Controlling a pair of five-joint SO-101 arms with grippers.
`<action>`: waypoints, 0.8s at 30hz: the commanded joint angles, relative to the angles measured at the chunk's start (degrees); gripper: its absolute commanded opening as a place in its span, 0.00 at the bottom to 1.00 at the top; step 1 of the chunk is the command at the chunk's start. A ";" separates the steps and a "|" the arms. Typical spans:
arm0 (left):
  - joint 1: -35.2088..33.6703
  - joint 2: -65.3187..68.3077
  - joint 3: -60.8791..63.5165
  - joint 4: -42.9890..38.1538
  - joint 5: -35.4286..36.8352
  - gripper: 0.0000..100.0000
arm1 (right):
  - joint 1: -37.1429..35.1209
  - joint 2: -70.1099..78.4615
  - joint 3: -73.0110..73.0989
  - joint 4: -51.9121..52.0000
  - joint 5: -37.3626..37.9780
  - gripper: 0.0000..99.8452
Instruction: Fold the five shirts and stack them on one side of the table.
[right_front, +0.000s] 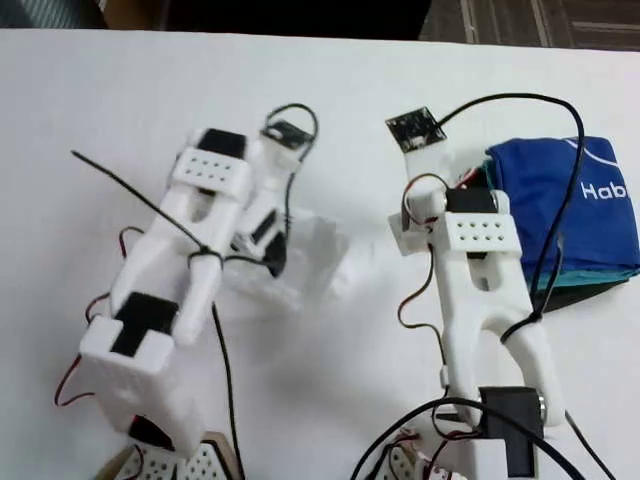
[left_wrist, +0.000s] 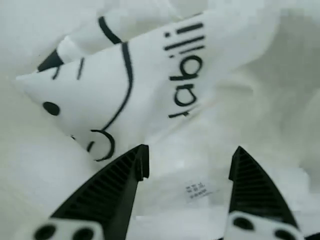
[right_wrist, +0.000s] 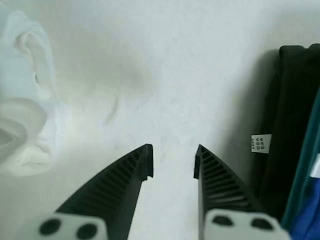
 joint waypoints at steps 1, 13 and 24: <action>4.04 -5.36 0.57 4.48 -0.18 0.28 | 0.48 -0.04 -2.55 0.04 -0.26 0.15; 3.43 -14.07 6.29 4.66 -4.13 0.28 | 0.31 -0.22 -2.55 0.04 -0.26 0.15; -15.47 -19.52 17.63 -8.00 -11.43 0.28 | -0.13 0.22 -7.03 0.31 -0.35 0.15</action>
